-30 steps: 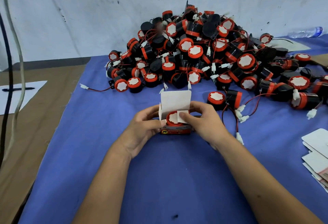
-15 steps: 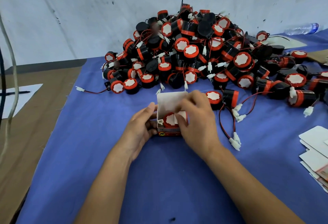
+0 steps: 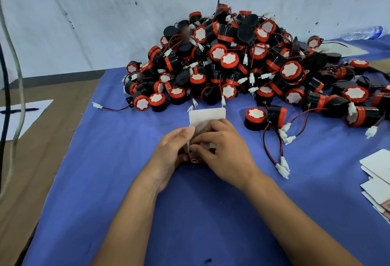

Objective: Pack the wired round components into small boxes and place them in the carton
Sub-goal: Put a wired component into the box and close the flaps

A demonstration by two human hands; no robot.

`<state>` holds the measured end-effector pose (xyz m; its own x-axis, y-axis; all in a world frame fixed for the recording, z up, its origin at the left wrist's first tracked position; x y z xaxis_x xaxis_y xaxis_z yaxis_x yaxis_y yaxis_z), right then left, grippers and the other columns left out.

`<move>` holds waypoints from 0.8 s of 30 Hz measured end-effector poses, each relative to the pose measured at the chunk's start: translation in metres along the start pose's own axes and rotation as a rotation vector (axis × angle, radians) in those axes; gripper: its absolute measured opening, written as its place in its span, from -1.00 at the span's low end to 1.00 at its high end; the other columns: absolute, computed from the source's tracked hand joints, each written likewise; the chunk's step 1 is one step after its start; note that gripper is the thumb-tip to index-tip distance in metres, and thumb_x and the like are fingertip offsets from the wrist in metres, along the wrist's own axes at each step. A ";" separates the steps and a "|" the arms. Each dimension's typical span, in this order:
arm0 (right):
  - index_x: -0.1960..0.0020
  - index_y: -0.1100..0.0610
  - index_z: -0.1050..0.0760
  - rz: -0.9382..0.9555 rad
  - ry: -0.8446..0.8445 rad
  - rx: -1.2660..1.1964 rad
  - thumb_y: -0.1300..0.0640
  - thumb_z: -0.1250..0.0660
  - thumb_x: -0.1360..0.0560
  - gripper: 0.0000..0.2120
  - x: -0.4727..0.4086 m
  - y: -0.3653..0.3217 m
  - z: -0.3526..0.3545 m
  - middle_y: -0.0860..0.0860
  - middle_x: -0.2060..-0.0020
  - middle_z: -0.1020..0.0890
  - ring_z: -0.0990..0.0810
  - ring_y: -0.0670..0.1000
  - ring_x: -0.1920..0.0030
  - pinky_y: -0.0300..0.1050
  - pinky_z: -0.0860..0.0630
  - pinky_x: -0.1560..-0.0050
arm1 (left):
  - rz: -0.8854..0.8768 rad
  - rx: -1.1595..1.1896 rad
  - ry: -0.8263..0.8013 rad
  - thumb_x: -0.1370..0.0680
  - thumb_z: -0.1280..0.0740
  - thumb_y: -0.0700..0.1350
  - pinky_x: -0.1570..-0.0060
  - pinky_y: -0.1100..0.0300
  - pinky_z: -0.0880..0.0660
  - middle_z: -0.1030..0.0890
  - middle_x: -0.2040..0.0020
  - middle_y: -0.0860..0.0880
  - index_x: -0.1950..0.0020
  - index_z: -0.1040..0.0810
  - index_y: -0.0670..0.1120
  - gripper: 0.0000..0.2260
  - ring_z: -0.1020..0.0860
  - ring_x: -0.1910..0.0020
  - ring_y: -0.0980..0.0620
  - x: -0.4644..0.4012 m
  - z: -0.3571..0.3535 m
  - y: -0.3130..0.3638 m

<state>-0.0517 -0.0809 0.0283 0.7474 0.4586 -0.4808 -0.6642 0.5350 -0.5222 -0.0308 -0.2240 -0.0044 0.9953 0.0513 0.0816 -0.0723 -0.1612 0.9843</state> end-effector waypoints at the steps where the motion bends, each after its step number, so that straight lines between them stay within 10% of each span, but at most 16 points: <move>1: 0.04 -0.08 -0.72 -0.015 0.017 0.006 -0.05 -0.45 -0.54 -0.91 0.000 0.000 0.000 -0.19 0.13 -0.54 -0.44 -0.08 -0.06 -0.02 -0.52 0.04 | -0.003 -0.006 -0.002 -0.57 -0.37 0.11 0.00 0.00 -0.57 -0.69 -0.02 -0.17 -0.14 -0.67 -0.17 -0.63 -0.63 0.06 -0.06 0.000 0.000 0.000; 11: 0.22 -0.03 -0.68 -0.169 -0.097 0.123 0.11 -0.43 -0.48 -0.88 -0.018 -0.013 0.005 -0.11 0.19 -0.67 -0.59 0.01 0.05 0.01 -0.59 0.14 | -0.010 -0.040 0.022 -0.58 -0.35 0.07 0.02 -0.08 -0.46 -0.57 0.09 -0.19 -0.06 -0.64 -0.21 -0.66 -0.54 0.11 -0.13 0.004 -0.004 0.005; 19: -0.06 0.01 -0.68 -0.001 -0.481 0.312 -0.04 -0.19 -0.67 -0.70 -0.017 -0.013 -0.006 -0.07 -0.17 -0.45 -0.26 0.05 -0.36 0.07 -0.40 -0.25 | -0.028 -0.053 0.024 -0.70 -0.29 -0.03 0.30 0.23 -0.52 -0.52 0.25 -0.06 0.14 -0.63 -0.03 -0.75 -0.51 0.30 0.05 0.003 -0.004 0.005; 24: 0.01 0.14 -0.68 -0.042 -0.176 -0.152 0.20 -0.32 -0.63 -0.84 -0.013 0.000 0.012 -0.09 0.08 -0.65 -0.60 -0.04 -0.03 0.02 -0.54 -0.09 | -0.031 -0.047 0.025 -0.68 -0.30 0.04 0.21 0.20 -0.51 -0.59 0.09 -0.16 -0.05 -0.66 -0.12 -0.75 -0.57 0.15 -0.01 0.004 -0.004 0.005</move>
<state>-0.0617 -0.0783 0.0430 0.7570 0.5619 -0.3336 -0.6178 0.4490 -0.6456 -0.0277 -0.2211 0.0011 0.9953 0.0806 0.0543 -0.0450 -0.1124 0.9926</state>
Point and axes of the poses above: each hand's wrist, its own x-axis away from the middle knuckle, its own z-axis out of the back of the hand, y = z × x, the point moved 5 cm from there along -x, towards the middle knuckle
